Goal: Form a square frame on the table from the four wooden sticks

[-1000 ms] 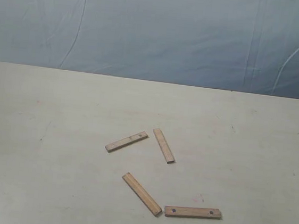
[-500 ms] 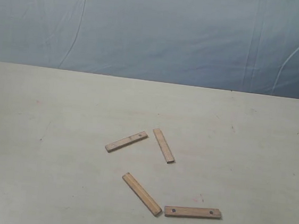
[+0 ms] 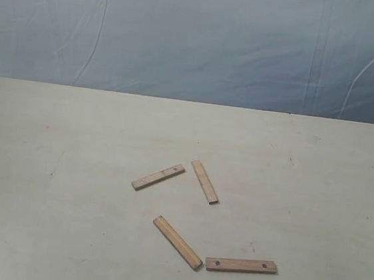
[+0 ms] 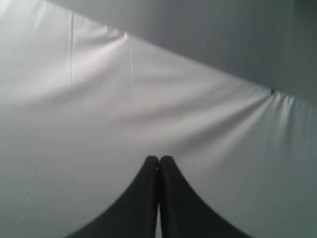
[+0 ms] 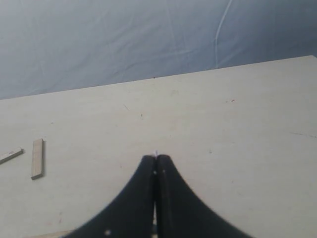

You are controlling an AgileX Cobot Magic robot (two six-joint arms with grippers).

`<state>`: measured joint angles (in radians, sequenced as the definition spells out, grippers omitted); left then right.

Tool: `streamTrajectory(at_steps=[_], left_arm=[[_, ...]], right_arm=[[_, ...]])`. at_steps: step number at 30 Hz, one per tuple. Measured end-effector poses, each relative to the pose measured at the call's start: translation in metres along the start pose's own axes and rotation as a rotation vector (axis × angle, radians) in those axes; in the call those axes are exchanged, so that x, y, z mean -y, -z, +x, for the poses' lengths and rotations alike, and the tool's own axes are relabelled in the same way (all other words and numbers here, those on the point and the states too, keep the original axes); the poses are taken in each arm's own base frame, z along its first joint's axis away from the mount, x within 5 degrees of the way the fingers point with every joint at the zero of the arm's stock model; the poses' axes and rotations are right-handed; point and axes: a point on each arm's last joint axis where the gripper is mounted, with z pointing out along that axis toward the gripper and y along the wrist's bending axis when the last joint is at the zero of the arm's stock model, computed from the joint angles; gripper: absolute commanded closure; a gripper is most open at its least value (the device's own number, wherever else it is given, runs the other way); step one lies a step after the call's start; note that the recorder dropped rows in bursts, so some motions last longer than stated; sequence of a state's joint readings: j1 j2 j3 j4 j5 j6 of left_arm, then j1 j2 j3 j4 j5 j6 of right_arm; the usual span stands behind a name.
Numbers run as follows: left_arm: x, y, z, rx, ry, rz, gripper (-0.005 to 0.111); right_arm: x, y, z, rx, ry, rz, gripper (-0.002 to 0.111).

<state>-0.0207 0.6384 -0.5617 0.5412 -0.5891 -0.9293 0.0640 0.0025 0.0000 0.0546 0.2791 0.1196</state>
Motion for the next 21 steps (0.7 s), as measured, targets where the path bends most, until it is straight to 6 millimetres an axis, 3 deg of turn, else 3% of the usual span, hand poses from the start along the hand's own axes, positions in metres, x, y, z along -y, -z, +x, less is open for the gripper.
streamTrajectory(at_steps=[3, 8, 13, 16, 21], left_arm=[[-0.017, -0.035, 0.015, -0.226, -0.036, -0.073, 0.107], [-0.044, -0.075, 0.048, -0.543, -0.132, -0.141, 0.107], [-0.052, -0.106, 0.075, -0.674, -0.196, -0.125, 0.107], [-0.062, -0.114, 0.083, -0.673, -0.365, -0.235, 0.107], [-0.089, -0.125, 0.078, -0.720, -0.852, -0.626, 0.107]], right_arm=[[0.000, 0.000, 0.000, 0.000, 0.000, 0.000, 0.109], [0.000, 0.000, 0.000, 0.000, 0.000, 0.000, 0.109], [0.000, 0.000, 0.000, 0.000, 0.000, 0.000, 0.109], [0.000, 0.000, 0.000, 0.000, 0.000, 0.000, 0.109], [0.000, 0.000, 0.000, 0.000, 0.000, 0.000, 0.109]])
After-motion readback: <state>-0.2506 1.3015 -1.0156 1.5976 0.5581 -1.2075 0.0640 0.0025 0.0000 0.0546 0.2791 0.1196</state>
